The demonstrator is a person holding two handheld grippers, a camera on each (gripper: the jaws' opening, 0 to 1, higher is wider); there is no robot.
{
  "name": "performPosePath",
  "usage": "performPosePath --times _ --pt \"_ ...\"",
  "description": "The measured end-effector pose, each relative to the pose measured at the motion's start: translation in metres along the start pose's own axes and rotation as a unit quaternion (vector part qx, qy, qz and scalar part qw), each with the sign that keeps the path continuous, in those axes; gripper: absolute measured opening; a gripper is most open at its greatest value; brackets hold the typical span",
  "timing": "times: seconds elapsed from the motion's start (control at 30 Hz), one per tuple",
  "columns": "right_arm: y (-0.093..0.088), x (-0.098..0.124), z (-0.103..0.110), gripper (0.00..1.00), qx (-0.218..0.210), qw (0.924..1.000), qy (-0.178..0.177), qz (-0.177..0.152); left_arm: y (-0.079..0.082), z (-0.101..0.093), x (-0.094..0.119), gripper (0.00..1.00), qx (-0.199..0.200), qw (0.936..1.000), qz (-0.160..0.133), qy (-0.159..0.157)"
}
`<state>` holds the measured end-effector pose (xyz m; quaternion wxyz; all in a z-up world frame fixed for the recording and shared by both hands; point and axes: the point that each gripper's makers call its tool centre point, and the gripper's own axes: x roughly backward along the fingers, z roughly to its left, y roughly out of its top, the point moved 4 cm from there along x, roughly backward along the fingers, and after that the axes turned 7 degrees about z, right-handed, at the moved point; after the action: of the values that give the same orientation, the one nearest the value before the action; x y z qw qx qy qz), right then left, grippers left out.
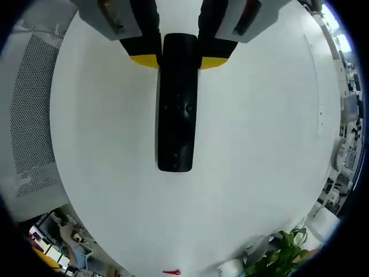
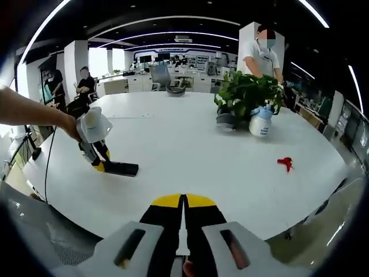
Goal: Press the specified remote control buttons in sequence, fully releasing each button before pressing the next.
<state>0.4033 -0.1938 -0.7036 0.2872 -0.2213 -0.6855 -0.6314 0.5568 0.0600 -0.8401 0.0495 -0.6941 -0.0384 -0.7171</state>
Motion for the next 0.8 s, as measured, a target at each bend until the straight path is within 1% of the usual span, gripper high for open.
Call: performPosePath --times 0.17,0.27,0.8 --pt "0.000 0.001 0.000 0.00 -0.004 1.0000 0.002 -0.003 -0.001 -0.008 -0.001 0.23 -0.006 1.0000 0.003 -0.001" --pt "0.000 0.001 -0.001 0.00 -0.008 1.0000 0.002 -0.004 -0.001 -0.011 -0.001 0.23 -0.003 1.0000 0.004 -0.001" --pt "-0.001 0.001 0.001 0.00 -0.002 1.0000 0.004 0.002 -0.005 -0.033 -0.001 0.23 0.000 1.0000 -0.009 -0.002"
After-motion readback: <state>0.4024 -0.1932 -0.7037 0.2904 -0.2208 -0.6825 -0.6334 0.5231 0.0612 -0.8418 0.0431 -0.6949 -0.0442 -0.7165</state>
